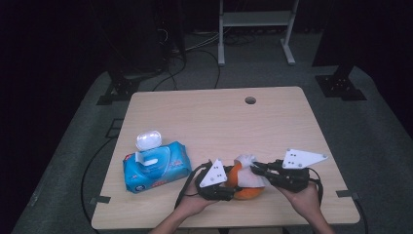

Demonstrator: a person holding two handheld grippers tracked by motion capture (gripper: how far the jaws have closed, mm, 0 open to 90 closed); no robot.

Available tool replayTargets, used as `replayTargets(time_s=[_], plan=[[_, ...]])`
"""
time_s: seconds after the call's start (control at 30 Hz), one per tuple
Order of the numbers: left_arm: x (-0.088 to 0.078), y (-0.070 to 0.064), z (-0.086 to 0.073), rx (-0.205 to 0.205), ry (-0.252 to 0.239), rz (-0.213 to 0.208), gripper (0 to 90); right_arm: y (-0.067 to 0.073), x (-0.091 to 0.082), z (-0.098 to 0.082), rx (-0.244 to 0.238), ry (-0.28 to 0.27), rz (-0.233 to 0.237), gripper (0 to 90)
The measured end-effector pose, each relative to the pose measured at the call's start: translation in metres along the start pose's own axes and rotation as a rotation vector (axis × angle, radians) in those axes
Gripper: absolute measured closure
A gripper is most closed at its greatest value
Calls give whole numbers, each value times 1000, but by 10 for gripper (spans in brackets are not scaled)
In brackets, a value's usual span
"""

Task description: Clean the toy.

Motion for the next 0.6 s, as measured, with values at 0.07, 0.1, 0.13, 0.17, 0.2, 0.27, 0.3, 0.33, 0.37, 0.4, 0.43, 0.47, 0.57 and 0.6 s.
replayTargets(time_s=[0.07, 0.1, 0.13, 0.17, 0.2, 0.27, 0.3, 0.33, 0.37, 0.4, 0.43, 0.47, 0.57, 0.6], plan=[[-4, 3, 0, -8, 2, 1, 422, -8, -1, -7, 36, 28, -33, 818], [-5, 4, -1, -8, 6, -1, 424, -11, -2, -9, 55, 30, -38, 818], [-4, 4, -1, -8, 5, -2, 426, -12, -3, -10, 68, 23, -41, 818], [-4, 4, -1, -5, 7, -4, 427, -10, -5, -8, 70, 3, -32, 818], [-2, 3, 0, -2, 8, -7, 427, -7, -6, -5, 61, -23, -15, 818], [2, 0, 0, 0, 12, -19, 421, 1, -4, 4, 22, -36, 10, 818], [3, 0, -1, 0, 18, -19, 406, 4, 0, 5, 2, -8, 7, 818], [6, 0, -2, 1, 33, -19, 370, 4, 4, 4, -4, 11, 3, 818], [8, 1, -4, -7, 40, -27, 311, 3, 7, 1, 8, 28, 8, 819], [9, 3, -7, -15, 28, -23, 256, -1, 9, -3, 26, 34, 25, 819], [10, 6, -8, -28, 16, -22, 207, -4, 9, -6, 41, 35, 35, 819], [10, 7, -9, -39, 14, -28, 167, -6, 8, -7, 45, 35, 34, 818], [14, 10, -10, -66, 35, -57, 92, -7, 7, -7, 36, 35, 32, 818], [14, 11, -12, -78, 36, -78, 103, -7, 7, -8, 40, 37, 33, 818]])
Point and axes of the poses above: each handheld gripper's, and its own axes: x roughly forward along the jaws, z roughly out of its top, y roughly to its left, the point moved 1 cm from there along x, roughly forward along the jaws, and after that the axes turned 7 degrees about y, right-handed, at the moved point
